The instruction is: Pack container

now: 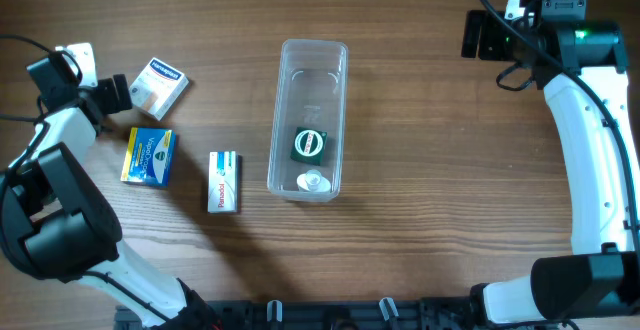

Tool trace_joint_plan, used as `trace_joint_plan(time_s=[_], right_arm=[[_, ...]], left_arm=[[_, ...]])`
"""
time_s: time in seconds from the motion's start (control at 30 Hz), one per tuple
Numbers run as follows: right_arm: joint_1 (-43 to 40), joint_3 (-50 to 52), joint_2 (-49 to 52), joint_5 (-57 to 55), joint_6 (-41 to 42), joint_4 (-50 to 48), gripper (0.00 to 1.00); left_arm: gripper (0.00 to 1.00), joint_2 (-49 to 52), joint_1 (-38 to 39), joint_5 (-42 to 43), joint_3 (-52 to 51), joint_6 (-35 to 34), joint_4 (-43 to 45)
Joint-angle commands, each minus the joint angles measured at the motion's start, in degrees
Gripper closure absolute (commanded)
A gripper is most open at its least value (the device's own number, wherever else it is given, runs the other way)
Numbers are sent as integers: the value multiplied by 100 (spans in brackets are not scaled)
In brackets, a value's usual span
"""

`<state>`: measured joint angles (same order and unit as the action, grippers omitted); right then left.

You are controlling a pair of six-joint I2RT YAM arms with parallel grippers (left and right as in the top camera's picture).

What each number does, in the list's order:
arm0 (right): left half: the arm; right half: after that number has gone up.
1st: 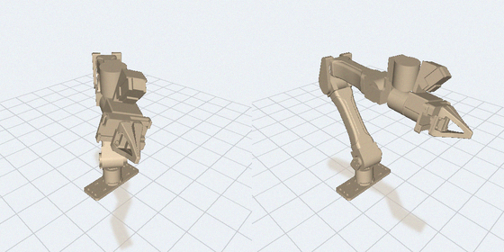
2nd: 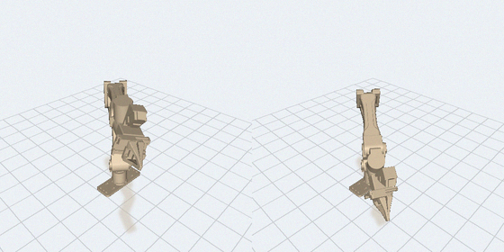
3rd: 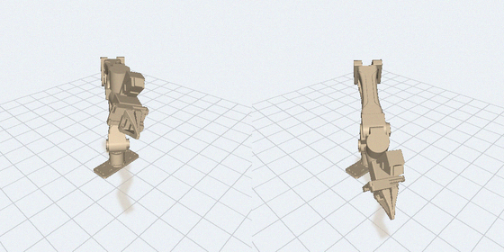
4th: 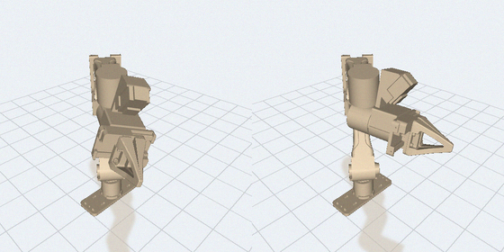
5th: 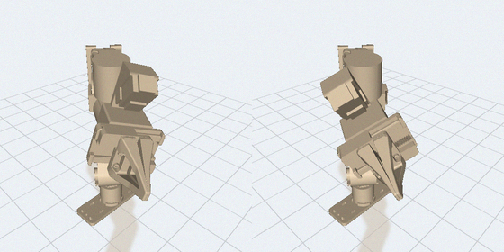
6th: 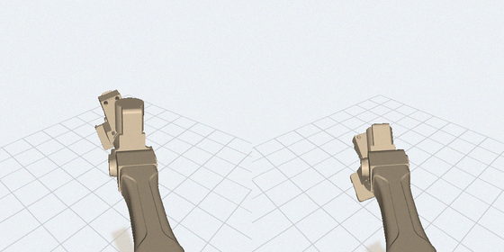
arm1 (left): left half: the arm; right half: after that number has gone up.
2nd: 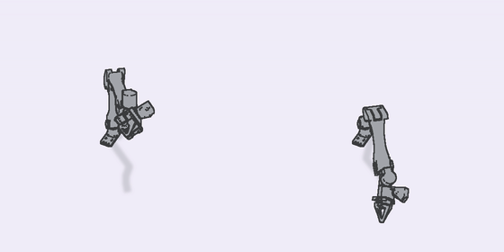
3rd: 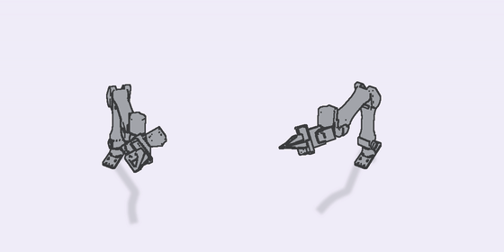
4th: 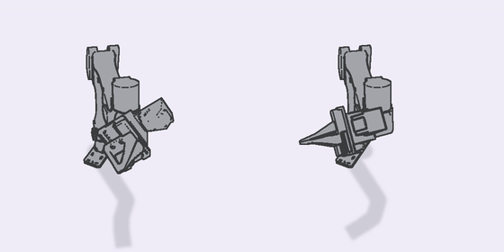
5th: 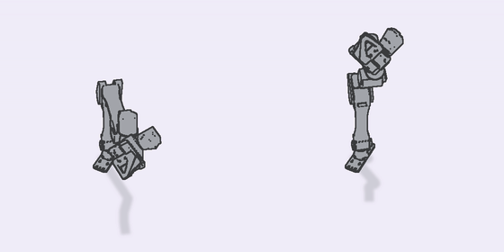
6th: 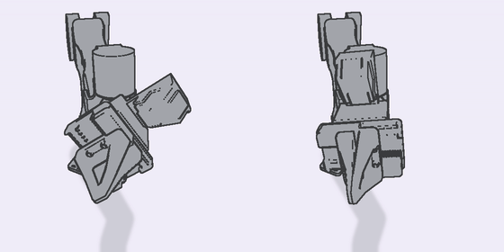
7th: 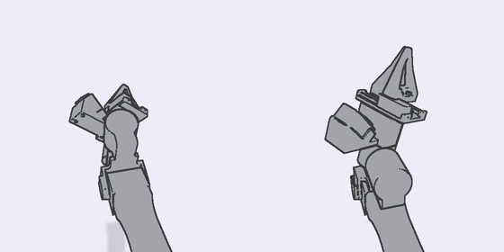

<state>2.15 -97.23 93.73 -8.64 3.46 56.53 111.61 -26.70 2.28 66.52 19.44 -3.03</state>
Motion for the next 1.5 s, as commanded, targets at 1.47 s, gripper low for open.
trace_joint_plan(time_s=[1.47], right_arm=[[2,-66,-52,-39,105,-17,0]], left_arm=[[2,-197,1298,129,61,-1325,-535]])
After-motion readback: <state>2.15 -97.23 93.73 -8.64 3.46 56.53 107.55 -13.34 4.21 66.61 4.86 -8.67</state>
